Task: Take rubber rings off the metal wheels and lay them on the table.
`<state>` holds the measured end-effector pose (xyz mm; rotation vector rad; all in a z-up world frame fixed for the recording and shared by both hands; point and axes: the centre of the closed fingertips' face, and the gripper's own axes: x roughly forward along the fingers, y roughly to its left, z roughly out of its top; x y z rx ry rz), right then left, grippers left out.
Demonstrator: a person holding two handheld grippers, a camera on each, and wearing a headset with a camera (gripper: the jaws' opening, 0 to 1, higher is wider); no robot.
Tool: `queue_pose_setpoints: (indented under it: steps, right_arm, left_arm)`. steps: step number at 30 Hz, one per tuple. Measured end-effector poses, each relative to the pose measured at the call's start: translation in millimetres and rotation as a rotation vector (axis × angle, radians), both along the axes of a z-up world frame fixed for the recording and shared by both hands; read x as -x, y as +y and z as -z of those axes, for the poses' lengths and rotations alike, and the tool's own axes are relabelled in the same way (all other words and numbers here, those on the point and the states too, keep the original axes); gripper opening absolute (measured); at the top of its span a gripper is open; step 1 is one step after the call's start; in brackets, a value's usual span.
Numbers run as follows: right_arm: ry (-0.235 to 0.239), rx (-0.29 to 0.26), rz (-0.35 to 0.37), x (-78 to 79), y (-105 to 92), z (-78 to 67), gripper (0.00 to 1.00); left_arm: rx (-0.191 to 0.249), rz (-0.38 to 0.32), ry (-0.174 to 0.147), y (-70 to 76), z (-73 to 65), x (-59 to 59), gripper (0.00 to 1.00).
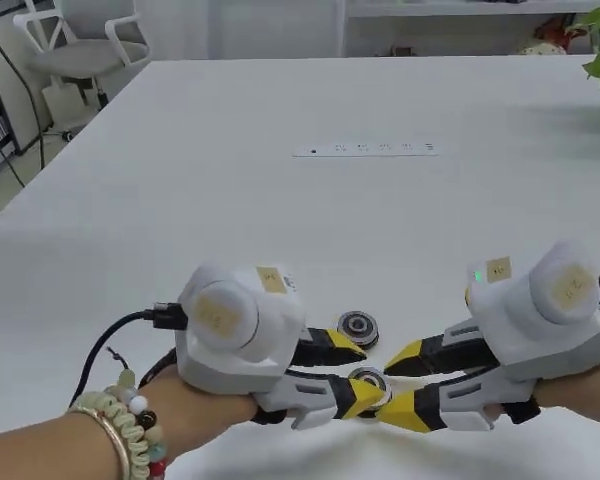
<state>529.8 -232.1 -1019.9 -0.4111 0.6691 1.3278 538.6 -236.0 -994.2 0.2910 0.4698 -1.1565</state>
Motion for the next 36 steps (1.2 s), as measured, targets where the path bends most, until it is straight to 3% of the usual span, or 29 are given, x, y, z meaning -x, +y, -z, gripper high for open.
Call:
queue_pose_setpoints:
  steps: [4, 5, 6, 7, 11, 31, 35, 36]
  right_arm:
    - [0.004, 0.002, -0.004, 0.5, -0.3, 1.0, 0.22]
    - [0.004, 0.003, -0.005, 0.4, -0.4, 0.9, 0.22]
    - [0.004, 0.004, -0.004, 0.0, -0.6, 1.0, 0.22]
    - [0.002, 0.004, -0.006, -0.1, -0.6, 0.9, 0.20]
    - [0.001, 0.008, -0.004, -1.0, -1.6, 0.9, 0.18]
    - [-0.064, 0.083, -0.040, -4.4, -7.7, 3.7, 0.02]
    - [-0.085, 0.104, -0.021, -9.4, -8.5, 2.8, 0.00]
    - [-0.070, 0.105, -0.002, -10.1, -8.7, 3.2, 0.00]
  left_arm:
    - [-0.043, 0.014, 0.000, 2.7, 9.9, 2.1, 0.20]
    - [-0.068, 0.018, -0.024, 5.8, 11.9, 0.4, 0.18]
    - [-0.044, 0.015, -0.038, 0.3, 6.5, 0.1, 0.16]
    - [-0.045, 0.015, -0.031, -0.6, 4.4, 2.2, 0.16]
    - [-0.050, 0.032, -0.052, 0.0, 3.3, 3.8, 0.15]
    - [-0.026, 0.013, -0.040, 5.6, 5.5, 1.4, 0.14]
    - [-0.025, 0.010, -0.040, 6.3, 5.8, 0.5, 0.14]
    - [-0.024, 0.009, -0.041, 6.3, 6.0, 0.3, 0.14]
